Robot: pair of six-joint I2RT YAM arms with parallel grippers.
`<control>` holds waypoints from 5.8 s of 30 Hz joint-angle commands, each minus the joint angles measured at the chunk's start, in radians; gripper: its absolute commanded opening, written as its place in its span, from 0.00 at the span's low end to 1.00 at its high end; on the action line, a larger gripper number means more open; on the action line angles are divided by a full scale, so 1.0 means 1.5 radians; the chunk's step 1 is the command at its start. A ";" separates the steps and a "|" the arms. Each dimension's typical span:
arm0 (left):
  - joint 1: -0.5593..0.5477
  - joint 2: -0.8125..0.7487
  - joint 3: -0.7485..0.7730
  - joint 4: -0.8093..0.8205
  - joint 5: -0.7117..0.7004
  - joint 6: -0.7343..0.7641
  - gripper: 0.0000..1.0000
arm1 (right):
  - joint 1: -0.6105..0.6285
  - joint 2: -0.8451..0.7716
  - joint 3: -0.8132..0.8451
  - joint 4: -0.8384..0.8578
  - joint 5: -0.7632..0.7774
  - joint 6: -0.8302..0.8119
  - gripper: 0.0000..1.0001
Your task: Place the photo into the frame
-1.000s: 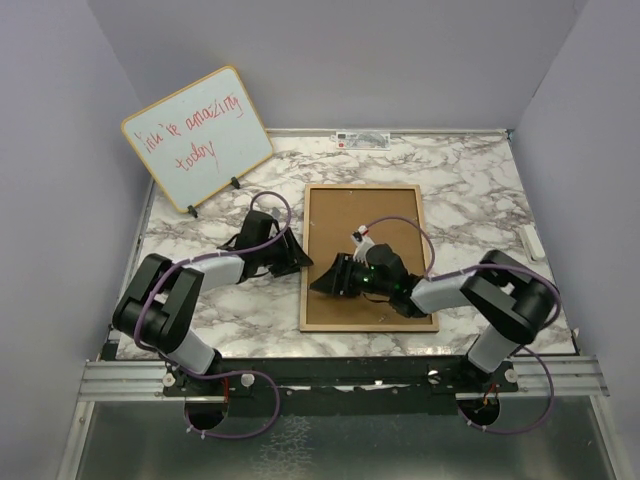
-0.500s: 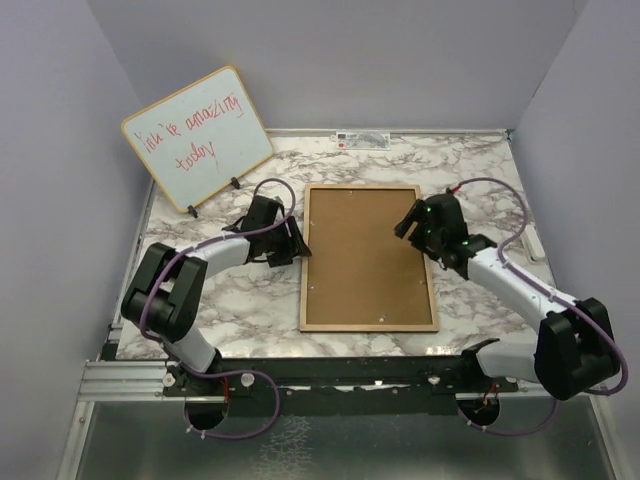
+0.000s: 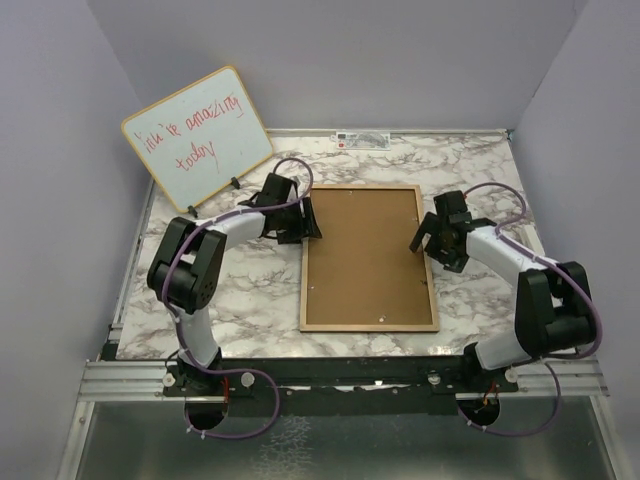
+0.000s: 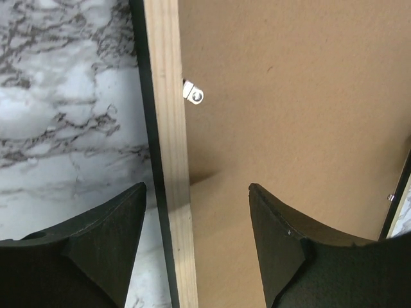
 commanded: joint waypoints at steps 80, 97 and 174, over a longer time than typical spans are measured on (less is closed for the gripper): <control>-0.064 -0.250 -0.197 -0.159 -0.091 -0.035 0.99 | -0.170 0.437 0.489 0.071 -0.216 -0.188 0.94; -0.005 -0.057 -0.003 -0.106 0.032 0.024 0.96 | -0.170 0.334 0.280 0.133 -0.372 -0.090 0.88; 0.082 0.038 0.009 -0.123 0.016 -0.021 0.37 | 0.360 0.424 0.230 0.303 -0.541 -0.138 0.05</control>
